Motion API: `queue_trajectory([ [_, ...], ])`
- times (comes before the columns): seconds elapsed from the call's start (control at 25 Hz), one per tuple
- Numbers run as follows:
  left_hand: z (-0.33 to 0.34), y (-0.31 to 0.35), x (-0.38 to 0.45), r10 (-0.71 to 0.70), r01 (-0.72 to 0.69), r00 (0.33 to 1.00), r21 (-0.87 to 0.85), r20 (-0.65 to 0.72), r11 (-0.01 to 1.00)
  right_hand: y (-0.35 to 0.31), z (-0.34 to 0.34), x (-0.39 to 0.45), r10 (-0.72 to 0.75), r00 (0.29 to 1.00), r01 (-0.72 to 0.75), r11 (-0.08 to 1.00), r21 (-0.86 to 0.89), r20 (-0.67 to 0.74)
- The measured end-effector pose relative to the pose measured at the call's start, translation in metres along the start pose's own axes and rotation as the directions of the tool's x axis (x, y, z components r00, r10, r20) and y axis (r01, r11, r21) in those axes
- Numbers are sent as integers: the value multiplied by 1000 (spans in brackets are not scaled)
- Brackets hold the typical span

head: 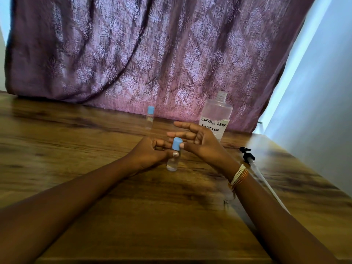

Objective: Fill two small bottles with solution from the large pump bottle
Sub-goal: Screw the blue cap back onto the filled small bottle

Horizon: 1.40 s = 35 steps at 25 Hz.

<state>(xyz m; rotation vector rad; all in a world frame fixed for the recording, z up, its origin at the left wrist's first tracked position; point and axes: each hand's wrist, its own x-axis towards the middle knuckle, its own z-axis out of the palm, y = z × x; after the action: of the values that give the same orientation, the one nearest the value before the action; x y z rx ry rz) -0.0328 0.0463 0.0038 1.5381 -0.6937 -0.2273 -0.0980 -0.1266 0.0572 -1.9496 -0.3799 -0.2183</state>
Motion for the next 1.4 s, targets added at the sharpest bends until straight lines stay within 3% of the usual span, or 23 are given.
queue_trajectory([
  [0.12, 2, 0, -1, 17, -17, 1000, 9, -5, 1000, 1, 4, 1, -16, 995, 11, 999, -45, -102],
  [0.32, 1, 0, 0, 11, -11, 1000, 27, -6, 1000, 2, 4, 1, 7, 1000, -8, 999, -41, -29],
  [0.48, 3, -2, 1, 10, -10, 1000, 27, -17, 1000, 3, 5, -1, -4, 985, -11, 996, -87, -175],
  [0.6, 2, -2, 0, 20, -20, 1000, 17, -22, 1000, 7, 5, 0, 25, 979, -40, 997, -71, -202],
  [0.68, 0, -1, 0, 55, -53, 998, 39, -35, 998, 9, -1, 0, 117, 990, -123, 989, -80, -84],
  [0.76, -1, -1, 0, 84, -80, 995, 68, -47, 994, 13, -2, -3, 228, 966, -216, 971, -97, 125],
  [0.84, -2, -3, 0, 66, -65, 997, 26, -42, 998, 21, 4, -5, 238, 955, -216, 967, -136, 175],
  [1.08, -6, -8, 6, 19, -19, 998, 16, -53, 1000, 40, 10, 1, 100, 983, -146, 936, -319, -157],
  [1.32, -15, -11, 10, -2, 19, 992, 138, -126, 990, 47, 17, -1, 161, 931, -251, 934, -255, -328],
  [1.4, -19, -11, 11, -13, 34, 987, 133, -158, 990, 35, 14, -3, 229, 911, -349, 870, -348, -342],
])
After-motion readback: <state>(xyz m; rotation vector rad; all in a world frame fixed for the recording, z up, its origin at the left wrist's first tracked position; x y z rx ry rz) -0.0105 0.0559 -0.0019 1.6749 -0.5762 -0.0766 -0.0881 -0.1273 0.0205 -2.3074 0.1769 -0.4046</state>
